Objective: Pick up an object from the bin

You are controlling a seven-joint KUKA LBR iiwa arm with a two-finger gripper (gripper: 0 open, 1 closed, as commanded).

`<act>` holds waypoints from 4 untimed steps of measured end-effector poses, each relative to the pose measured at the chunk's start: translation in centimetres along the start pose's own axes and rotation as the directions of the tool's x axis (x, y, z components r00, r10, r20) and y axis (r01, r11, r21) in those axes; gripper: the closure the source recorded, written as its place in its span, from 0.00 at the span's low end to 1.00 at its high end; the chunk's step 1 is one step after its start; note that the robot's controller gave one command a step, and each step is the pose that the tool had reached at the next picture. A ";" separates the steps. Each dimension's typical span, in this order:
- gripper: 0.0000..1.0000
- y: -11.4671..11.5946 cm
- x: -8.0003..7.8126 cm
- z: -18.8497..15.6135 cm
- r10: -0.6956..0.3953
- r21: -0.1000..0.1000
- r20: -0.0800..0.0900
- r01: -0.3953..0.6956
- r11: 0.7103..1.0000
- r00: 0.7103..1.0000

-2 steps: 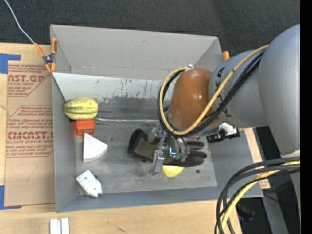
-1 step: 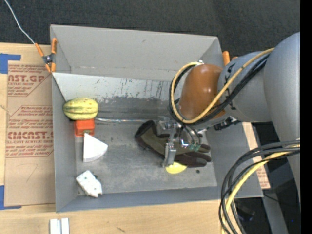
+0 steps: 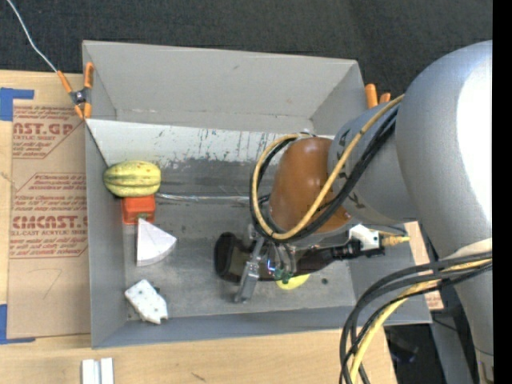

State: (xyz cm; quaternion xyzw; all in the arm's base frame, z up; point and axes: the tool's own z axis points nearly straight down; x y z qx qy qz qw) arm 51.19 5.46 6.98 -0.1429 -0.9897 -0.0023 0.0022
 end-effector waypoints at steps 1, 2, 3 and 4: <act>0.00 -3.7 -7.2 -0.1 -0.268 0.006 0.012 0.268 0.963 0.963; 1.00 0.2 0.1 0.1 -0.002 -0.001 -0.002 0.002 1.000 1.000; 1.00 0.1 0.1 0.1 -0.002 -0.001 -0.002 0.002 1.000 1.000; 1.00 0.0 0.3 -0.7 -0.002 0.002 -0.010 0.002 1.000 1.000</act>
Offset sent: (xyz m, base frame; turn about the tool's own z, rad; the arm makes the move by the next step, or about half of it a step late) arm 0.0000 0.0000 0.0000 0.0000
